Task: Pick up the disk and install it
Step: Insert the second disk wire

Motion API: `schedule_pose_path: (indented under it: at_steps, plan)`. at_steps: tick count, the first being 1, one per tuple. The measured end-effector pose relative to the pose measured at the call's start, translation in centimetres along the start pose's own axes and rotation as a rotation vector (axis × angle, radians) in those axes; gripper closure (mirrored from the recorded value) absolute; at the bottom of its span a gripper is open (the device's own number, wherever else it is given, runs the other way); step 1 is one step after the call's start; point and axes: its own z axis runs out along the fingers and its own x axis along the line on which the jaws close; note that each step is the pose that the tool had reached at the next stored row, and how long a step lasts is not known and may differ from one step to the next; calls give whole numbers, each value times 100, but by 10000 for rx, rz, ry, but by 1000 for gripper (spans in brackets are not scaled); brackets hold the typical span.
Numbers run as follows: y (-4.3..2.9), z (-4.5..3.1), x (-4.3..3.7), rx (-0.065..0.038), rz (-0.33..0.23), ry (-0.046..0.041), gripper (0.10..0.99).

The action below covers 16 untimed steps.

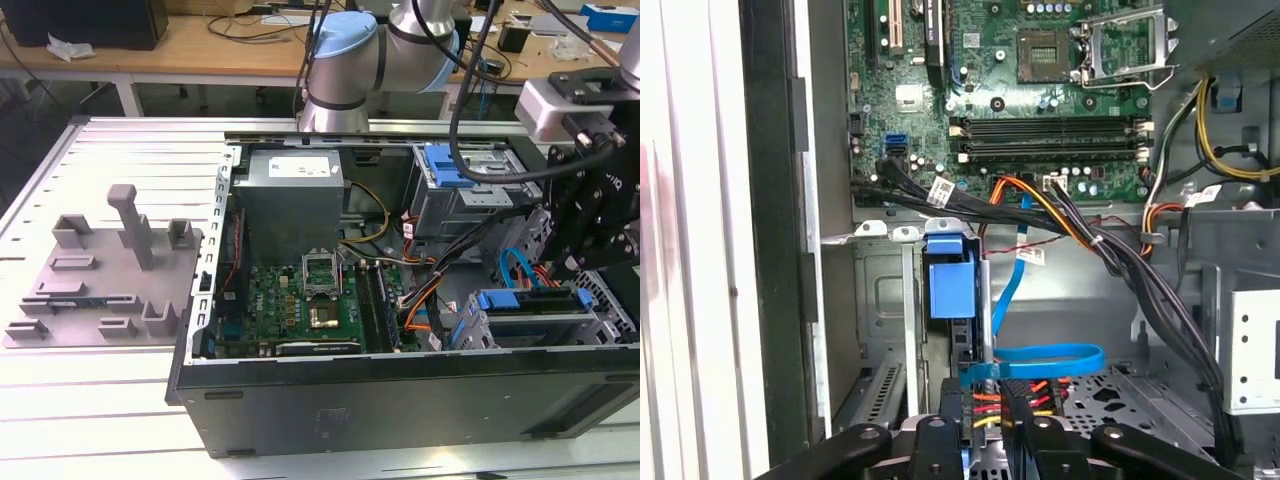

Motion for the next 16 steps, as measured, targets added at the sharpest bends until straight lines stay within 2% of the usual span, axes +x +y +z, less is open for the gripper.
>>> schedule_pose_path:
  at_steps: [5,8,16]
  plan:
    - [5,-3,-4,0,4,4,800]
    - [6,-3,-4,0,5,4,980]
    - [6,-3,-6,1,5,4,980]
